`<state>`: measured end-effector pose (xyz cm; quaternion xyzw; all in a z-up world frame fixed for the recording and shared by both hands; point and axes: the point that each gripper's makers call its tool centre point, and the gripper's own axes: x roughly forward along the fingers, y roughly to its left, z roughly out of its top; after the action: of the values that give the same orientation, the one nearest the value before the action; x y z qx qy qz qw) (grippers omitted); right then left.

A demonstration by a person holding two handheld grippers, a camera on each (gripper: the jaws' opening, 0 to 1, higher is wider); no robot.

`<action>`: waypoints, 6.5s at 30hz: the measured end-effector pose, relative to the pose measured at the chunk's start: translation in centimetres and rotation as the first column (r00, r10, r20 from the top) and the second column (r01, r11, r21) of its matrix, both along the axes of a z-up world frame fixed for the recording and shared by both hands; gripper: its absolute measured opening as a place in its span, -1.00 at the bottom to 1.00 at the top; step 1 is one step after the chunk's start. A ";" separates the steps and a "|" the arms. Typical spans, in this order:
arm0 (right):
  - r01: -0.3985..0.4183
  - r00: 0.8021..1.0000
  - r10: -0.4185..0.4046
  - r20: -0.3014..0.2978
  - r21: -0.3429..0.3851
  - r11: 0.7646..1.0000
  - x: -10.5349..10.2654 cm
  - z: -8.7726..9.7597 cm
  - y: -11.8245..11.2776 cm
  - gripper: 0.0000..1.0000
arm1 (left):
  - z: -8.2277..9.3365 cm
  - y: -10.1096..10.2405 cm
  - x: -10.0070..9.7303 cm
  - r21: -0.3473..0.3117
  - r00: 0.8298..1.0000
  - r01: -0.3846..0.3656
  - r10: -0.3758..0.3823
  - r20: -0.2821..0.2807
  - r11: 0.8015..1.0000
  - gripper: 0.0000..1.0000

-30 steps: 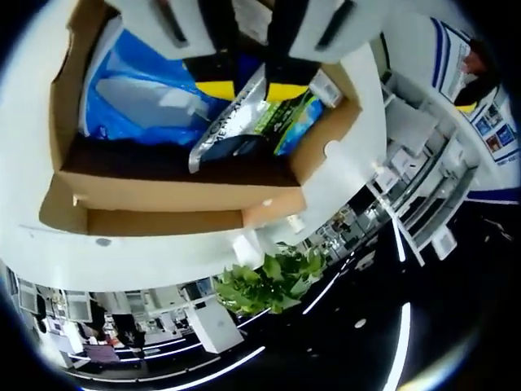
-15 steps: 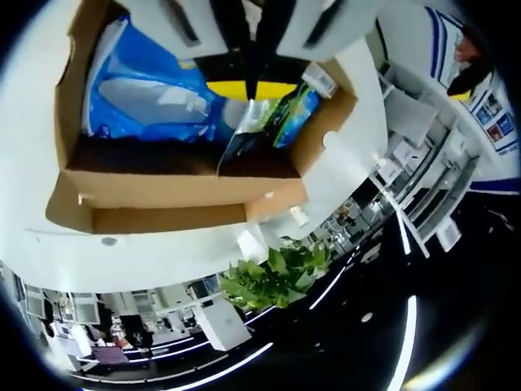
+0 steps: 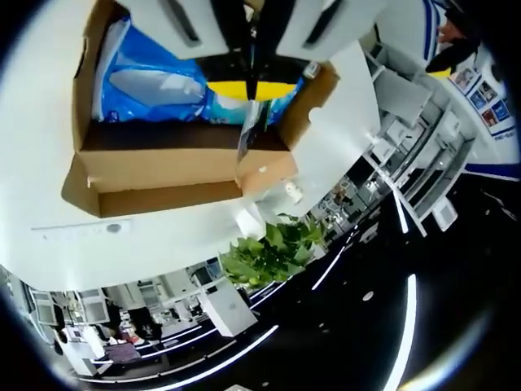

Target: Operate the shoe box by opening the lid, removing the specified soft item, and placing it in the target area until the item is outside and the box remains undamaged.

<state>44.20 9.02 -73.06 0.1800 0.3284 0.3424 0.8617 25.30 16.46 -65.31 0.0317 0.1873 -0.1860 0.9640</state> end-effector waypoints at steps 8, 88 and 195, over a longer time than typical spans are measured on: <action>0.030 0.999 -0.031 0.022 0.021 0.999 0.4 1.5 -1.3 -1.00 | 0.0 -0.2 -0.1 0.003 1.000 0.009 -0.009 0.002 1.000 0.62; 0.446 0.892 -0.453 0.006 0.162 0.880 0.5 5.4 -22.2 -1.00 | 0.1 -1.2 -0.6 0.032 0.997 0.073 -0.073 0.022 0.997 0.61; 0.556 0.812 -0.583 -0.033 -0.257 0.790 1.6 -10.0 -28.5 -0.98 | -0.9 0.7 0.0 0.090 1.000 0.003 0.000 -0.027 0.996 0.56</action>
<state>45.76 -19.45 -83.08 0.1859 0.3438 0.0148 0.9203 25.26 17.14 -66.21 0.0728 0.2086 -0.1784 0.9588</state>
